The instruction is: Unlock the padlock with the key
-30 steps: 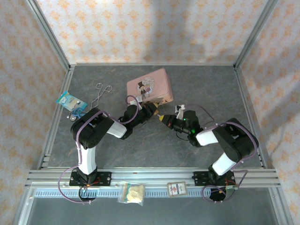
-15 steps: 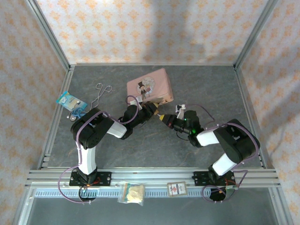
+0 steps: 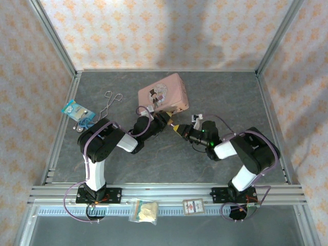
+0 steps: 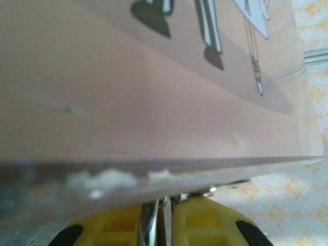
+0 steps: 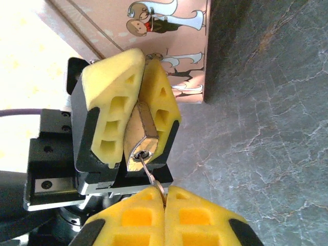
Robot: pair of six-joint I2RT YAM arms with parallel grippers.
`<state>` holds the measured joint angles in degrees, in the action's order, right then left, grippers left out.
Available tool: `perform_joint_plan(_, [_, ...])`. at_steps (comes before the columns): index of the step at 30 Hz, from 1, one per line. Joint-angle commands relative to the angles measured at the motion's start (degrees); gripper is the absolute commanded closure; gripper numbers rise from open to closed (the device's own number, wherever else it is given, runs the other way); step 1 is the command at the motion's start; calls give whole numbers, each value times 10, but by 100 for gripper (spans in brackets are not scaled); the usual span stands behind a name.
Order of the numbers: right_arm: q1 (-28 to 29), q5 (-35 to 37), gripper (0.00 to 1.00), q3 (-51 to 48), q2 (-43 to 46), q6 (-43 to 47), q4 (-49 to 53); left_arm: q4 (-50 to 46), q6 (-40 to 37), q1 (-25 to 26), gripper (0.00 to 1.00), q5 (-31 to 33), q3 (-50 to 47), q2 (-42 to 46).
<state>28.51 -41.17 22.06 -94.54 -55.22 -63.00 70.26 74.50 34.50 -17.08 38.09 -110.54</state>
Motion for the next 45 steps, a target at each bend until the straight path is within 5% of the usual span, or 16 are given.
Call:
perform_joint_plan(1, [-9, -14, 100, 27, -4, -54, -69, 71, 30, 33, 100, -55, -7, -11])
perform_joint_plan(16, [-23, -24, 100, 38, -23, -166, -100, 63, 14, 43, 100, -42, -10, -2])
perform_joint_plan(45, [37, 83, 100, -9, -31, -205, -196, -3, 58, 68, 100, 93, -4, 32])
